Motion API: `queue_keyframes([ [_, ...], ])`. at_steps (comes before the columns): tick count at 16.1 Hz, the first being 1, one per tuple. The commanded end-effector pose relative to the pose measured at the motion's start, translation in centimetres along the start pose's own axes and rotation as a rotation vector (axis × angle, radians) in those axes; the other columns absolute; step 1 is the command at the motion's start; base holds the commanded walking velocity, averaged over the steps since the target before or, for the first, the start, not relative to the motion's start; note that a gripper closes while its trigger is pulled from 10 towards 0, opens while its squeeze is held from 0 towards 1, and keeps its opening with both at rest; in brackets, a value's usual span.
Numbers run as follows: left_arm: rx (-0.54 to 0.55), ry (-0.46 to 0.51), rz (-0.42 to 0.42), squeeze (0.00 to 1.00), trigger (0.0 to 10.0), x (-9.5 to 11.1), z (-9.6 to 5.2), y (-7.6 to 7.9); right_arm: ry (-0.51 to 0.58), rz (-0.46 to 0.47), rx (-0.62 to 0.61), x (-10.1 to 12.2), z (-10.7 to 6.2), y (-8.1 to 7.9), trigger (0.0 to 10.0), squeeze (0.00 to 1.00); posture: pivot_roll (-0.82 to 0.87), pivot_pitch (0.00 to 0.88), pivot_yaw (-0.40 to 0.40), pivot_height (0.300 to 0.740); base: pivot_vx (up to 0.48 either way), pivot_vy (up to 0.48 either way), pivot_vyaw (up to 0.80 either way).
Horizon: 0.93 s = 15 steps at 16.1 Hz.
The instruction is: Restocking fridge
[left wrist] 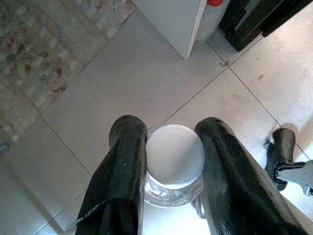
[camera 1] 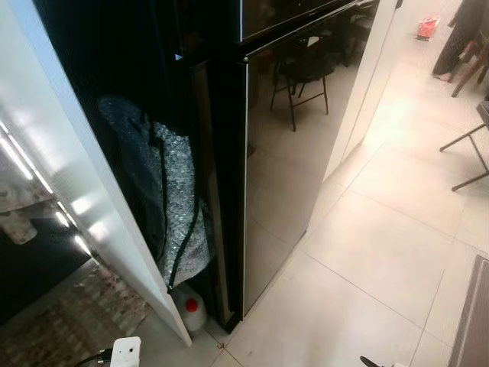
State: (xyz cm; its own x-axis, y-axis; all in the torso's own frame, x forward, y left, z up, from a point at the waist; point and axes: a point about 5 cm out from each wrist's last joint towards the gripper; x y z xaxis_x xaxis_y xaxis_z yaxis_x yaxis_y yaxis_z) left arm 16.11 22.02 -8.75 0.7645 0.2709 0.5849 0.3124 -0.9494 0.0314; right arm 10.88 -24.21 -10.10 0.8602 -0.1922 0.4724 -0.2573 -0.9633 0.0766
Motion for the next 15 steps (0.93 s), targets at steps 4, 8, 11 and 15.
queue_keyframes([
  [4, 0.005, -0.028, -0.011, 0.0, 10.0, -0.51, -0.1, -0.39, 0.0, 0.009, 0.007, -0.02, 0.0, -0.08, 10.0, 0.0, -0.07, 0.0, 0.015, 0.74, 0.0, 0.308, -0.4],
  [8, 0.004, -0.031, -0.004, 0.0, 10.0, -0.55, -0.12, -0.51, 0.002, 0.015, 0.01, -0.1, -0.01, -0.19, 10.0, 0.0, -0.07, 0.0, 0.021, 0.74, 0.0, 0.324, 0.0],
  [11, -0.002, -0.032, 0.005, 0.0, 10.0, -0.52, -0.11, -0.46, 0.002, 0.013, 0.009, -0.09, -0.01, -0.18, 10.0, 0.0, -0.07, 0.0, 0.024, 0.74, 0.0, 0.331, 0.0],
  [15, -0.008, -0.03, 0.018, 0.0, 10.0, -0.48, -0.11, -0.41, 0.002, 0.015, 0.008, -0.1, -0.01, -0.18, 10.0, 0.0, -0.08, 0.0, 0.028, 0.74, 0.0, 0.335, 0.0],
])
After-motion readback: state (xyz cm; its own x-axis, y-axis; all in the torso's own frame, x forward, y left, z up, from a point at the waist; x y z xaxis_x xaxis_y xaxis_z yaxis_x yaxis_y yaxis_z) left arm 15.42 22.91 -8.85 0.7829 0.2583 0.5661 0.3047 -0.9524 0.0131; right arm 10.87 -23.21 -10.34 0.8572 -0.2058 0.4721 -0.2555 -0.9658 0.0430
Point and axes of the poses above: a point about 5 cm out from each wrist's last joint towards the gripper, its own z axis pointing out of the wrist towards the gripper, its own x axis along the axis of the wrist's last joint, y = z × x, and after that the axes turned 11 degrees about -z, right-handed
